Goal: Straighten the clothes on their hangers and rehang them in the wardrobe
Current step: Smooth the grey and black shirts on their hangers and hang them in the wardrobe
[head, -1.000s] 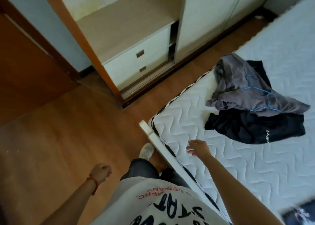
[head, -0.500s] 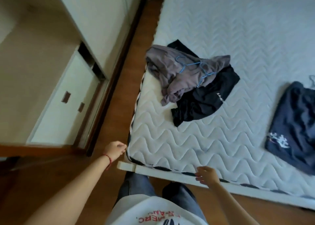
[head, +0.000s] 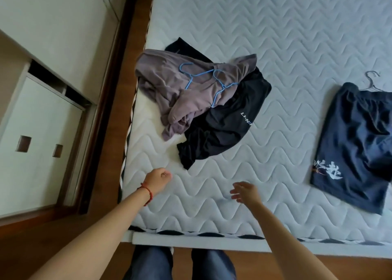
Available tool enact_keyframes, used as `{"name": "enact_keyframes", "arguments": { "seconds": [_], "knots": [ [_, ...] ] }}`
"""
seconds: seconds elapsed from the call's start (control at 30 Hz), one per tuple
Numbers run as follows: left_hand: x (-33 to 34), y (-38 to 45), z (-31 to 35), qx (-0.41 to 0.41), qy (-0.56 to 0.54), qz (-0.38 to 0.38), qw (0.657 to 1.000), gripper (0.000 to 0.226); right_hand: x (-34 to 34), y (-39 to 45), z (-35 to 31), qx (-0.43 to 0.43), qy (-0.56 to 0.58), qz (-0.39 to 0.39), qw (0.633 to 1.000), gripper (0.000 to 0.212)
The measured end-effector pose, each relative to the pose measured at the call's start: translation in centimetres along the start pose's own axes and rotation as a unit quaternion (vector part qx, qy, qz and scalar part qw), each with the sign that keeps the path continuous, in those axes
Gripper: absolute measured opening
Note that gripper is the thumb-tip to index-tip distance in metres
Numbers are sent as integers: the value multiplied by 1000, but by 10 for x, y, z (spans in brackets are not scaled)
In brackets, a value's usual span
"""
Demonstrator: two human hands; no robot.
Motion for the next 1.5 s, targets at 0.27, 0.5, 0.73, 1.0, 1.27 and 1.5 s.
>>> {"name": "enact_keyframes", "arguments": {
  "seconds": [0.27, 0.5, 0.73, 1.0, 1.27, 1.5],
  "knots": [
    [-12, 102, 54, 42, 22, 90, 995, 22, 2, 54, -134, -103, -15, 42, 994, 18],
    [-50, 206, 76, 112, 85, 204, 969, 30, 34, 100, -201, -274, -230, 156, 921, 40],
    [-47, 286, 66, 97, 182, 198, 958, 40, 59, 156, -174, -316, -282, 181, 888, 48],
    [-41, 318, 79, 72, 108, 219, 967, 38, 60, 163, -169, -353, -277, 193, 872, 49],
    [-64, 275, 103, 149, 59, 320, 934, 25, 54, 148, -177, -296, -321, 149, 887, 54],
    [-125, 203, 123, 181, 85, 416, 887, 22, 39, 106, -170, -186, -262, 111, 940, 54]
  ]
}}
Point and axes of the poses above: each hand's wrist, its own y-axis towards the middle knuckle, its own x-axis out of the palm, z = x × y, the point moved 5 cm from there along y, towards the middle knuckle, and after that the axes turned 13 degrees about x, right-handed, at the moved point
